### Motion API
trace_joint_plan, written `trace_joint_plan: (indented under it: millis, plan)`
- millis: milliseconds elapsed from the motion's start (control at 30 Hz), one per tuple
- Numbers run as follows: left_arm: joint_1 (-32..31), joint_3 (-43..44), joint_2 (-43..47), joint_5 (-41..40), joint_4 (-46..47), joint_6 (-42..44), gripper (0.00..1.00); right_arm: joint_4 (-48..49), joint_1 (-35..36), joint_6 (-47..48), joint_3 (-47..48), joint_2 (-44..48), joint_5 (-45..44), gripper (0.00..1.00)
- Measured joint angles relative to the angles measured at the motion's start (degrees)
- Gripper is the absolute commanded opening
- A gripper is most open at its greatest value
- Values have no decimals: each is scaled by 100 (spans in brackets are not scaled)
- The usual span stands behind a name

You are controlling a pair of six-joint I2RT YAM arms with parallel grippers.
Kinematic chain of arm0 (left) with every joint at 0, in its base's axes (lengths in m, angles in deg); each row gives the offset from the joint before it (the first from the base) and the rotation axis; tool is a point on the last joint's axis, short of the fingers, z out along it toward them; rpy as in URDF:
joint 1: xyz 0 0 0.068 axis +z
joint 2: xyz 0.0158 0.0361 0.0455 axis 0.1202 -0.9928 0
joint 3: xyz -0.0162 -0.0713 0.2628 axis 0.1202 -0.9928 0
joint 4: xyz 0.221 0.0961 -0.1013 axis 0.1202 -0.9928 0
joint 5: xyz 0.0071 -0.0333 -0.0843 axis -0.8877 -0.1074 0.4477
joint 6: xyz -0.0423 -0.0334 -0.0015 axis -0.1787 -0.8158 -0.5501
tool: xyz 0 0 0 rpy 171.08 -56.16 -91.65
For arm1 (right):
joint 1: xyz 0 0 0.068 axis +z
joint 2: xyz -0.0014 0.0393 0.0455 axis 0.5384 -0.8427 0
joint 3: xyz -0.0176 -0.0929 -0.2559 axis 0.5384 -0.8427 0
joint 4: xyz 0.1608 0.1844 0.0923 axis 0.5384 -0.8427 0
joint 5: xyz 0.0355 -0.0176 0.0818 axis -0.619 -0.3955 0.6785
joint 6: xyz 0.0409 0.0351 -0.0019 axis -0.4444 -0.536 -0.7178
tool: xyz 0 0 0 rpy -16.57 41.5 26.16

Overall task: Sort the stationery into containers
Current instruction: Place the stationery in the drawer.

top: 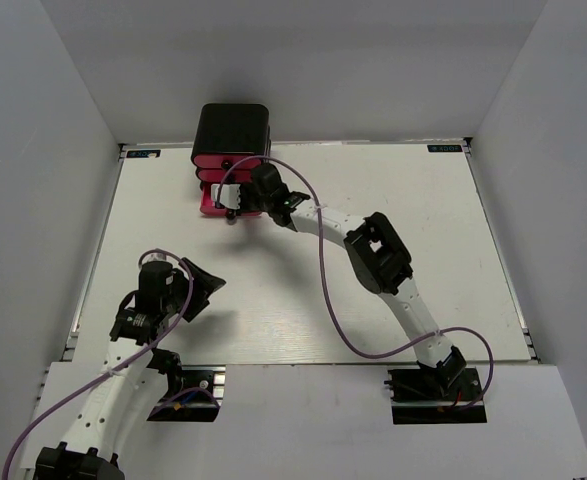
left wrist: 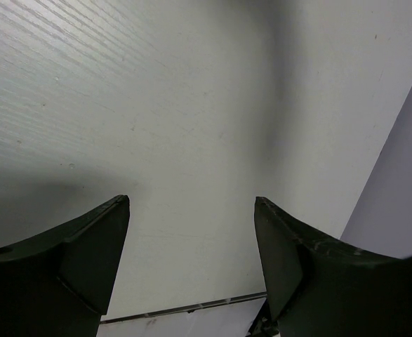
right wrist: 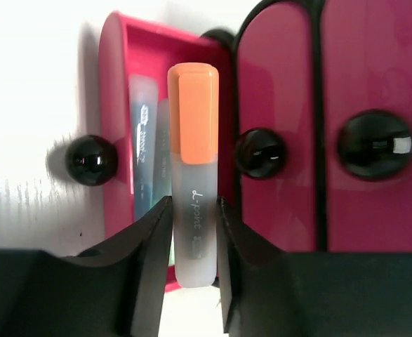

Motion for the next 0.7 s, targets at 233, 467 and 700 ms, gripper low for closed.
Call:
trace_joint_plan:
  millis: [233,467,700]
  plan:
    - [-37,-17,-55,33,214,-42,82,138,0,-31,17,-212,-144,55]
    - [-37,-192,-509,153,946,-162,58,448,-4,-306,-1023,516,-122,55]
    - [-35,-407,-2074,297,2509,-378,4,590,-103,-940,-2347,2328,-63,0]
